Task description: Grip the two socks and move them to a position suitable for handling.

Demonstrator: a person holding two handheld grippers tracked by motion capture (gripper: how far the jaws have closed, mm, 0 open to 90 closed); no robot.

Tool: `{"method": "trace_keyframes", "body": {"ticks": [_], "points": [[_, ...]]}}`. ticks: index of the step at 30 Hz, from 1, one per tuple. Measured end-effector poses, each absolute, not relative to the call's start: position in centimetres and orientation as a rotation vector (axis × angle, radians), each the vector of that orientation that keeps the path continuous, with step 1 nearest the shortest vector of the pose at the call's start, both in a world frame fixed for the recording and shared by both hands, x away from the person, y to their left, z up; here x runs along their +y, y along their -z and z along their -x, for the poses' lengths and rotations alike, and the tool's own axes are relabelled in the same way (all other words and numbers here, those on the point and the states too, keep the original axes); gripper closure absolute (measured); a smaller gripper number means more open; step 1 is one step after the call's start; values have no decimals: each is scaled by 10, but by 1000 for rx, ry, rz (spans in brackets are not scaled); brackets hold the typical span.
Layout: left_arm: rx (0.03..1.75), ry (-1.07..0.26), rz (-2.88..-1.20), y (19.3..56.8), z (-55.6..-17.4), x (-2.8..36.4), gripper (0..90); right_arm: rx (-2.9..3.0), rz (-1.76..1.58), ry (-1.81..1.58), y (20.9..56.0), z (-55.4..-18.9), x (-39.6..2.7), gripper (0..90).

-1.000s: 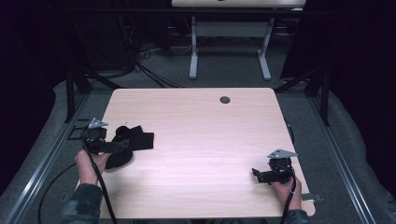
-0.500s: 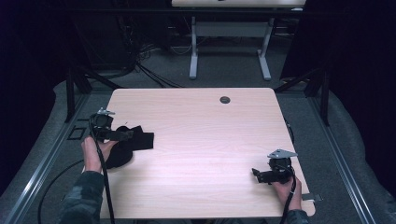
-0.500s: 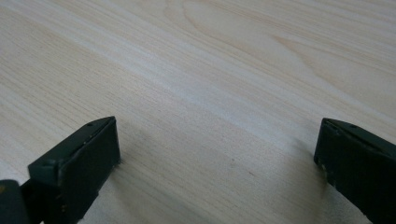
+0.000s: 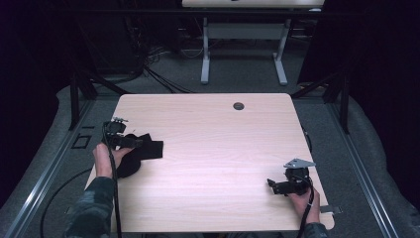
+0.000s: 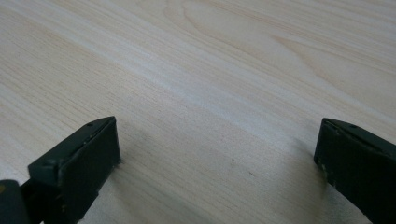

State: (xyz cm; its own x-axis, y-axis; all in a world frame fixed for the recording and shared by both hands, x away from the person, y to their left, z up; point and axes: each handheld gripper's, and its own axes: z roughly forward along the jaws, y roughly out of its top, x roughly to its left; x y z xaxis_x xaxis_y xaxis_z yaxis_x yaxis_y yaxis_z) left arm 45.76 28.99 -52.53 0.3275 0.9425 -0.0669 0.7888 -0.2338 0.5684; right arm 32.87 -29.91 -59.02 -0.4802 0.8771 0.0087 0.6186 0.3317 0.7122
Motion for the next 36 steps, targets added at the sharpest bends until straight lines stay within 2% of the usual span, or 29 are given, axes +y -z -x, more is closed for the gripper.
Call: {"method": "trace_keyframes", "body": {"ticks": [1,9,10,16,18,23,36], "points": [[1528,-398,-2089,527,-459,290,227,2224,-1324,-937,590,-329,-299,0],[1562,-387,-2104,539,-461,289,510,2223,-1325,-938,590,-329,-299,0],[1575,-387,-2118,542,-461,288,510,2223,-1324,-938,590,-329,-299,0],[1591,-405,-2122,546,-459,288,764,2223,-1323,-940,590,-329,-299,0],[1585,-408,-2117,546,-458,289,807,2223,-1323,-939,590,-329,-299,0],[1570,-423,-2091,541,-454,289,836,2223,-1325,-937,590,-329,-299,0],[1488,-504,-2086,519,-440,285,840,2223,-1323,-940,590,-329,-299,0]]}}
